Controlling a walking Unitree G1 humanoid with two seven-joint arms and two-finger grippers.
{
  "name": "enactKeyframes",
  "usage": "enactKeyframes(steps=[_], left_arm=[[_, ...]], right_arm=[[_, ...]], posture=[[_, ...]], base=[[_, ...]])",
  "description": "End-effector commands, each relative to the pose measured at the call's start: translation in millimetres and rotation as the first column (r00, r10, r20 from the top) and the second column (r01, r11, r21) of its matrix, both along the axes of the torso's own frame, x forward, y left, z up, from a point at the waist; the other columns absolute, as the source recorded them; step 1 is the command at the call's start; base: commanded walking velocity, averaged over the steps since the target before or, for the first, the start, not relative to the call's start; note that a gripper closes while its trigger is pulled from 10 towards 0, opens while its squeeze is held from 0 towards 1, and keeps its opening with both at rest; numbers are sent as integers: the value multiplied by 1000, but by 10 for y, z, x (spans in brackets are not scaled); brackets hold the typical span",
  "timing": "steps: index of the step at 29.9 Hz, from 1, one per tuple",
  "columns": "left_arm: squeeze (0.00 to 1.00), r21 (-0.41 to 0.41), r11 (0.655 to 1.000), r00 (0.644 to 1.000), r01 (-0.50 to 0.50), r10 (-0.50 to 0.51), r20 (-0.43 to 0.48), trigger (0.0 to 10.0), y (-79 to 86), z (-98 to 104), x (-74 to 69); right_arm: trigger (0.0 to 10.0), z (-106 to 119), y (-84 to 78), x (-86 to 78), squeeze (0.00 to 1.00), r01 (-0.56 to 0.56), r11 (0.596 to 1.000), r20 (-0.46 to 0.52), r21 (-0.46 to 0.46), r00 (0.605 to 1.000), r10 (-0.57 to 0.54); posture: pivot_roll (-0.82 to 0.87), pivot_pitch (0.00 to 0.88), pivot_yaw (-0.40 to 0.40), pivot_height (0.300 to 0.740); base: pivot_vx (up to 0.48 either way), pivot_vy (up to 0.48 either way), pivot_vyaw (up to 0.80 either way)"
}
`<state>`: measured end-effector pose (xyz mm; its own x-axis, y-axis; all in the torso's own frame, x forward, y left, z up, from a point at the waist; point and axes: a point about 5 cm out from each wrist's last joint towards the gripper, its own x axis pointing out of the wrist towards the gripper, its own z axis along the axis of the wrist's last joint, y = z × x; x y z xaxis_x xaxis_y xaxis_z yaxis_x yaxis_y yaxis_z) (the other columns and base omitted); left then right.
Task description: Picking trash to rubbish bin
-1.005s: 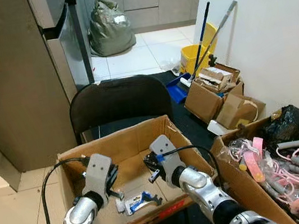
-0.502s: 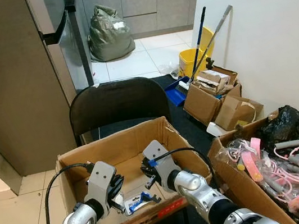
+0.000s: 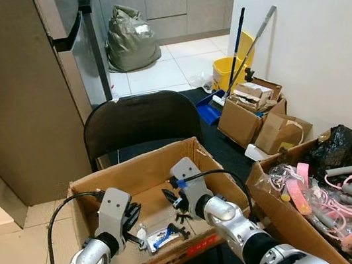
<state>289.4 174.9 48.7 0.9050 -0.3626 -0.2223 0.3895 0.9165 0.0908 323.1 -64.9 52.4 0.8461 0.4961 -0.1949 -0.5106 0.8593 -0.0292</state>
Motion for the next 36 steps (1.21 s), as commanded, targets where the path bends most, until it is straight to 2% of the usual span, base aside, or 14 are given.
enactKeyframes(steps=[1,3,5,8,11,12,17,27,36], left_arm=[[0,-29,995,995,-98,97,-29,10000,62,-42,27],[0,-36,991,991,-131,130,-34,10000,86,-47,41],[0,-14,978,978,-209,209,-23,10000,130,-43,68],[0,28,968,968,-249,250,-7,10000,128,-48,76],[0,6,974,974,-226,226,4,10000,31,-36,70],[0,6,974,974,-226,226,4,10000,31,-36,70],[0,41,985,985,-169,167,29,10000,-91,-11,83],[0,7,986,986,-166,166,29,10000,-140,13,109],[0,23,989,989,-144,143,47,10000,-173,39,122]], right_arm=[[10000,-56,-121,-26,0,52,998,-20,38,998,-51],[10000,-65,-149,-29,0,63,997,-23,44,998,-62],[10000,-97,-271,-36,0,120,992,-26,39,993,-119],[10000,-159,-433,-61,0,200,979,-49,34,979,-198],[10000,-237,-584,-112,0,252,968,-70,12,966,-250],[10000,-237,-584,-112,0,252,968,-70,12,966,-250],[10000,-273,-726,-157,0,307,952,-70,21,950,-304],[10000,-287,-813,-184,0,366,930,-74,35,929,-363],[10000,-288,-854,-185,0,390,920,-80,35,919,-386]], posture=[[86,49,-11,740],[86,48,-11,740],[85,47,-11,740],[79,46,-11,740],[76,47,-8,740],[76,47,-8,740],[73,50,-5,740],[71,53,-2,740],[69,51,-3,740]], base=[[0,0,0],[0,0,0],[0,0,0],[0,0,-440],[0,0,-800],[0,0,-800],[0,0,-800],[0,0,-800],[0,0,-800]])
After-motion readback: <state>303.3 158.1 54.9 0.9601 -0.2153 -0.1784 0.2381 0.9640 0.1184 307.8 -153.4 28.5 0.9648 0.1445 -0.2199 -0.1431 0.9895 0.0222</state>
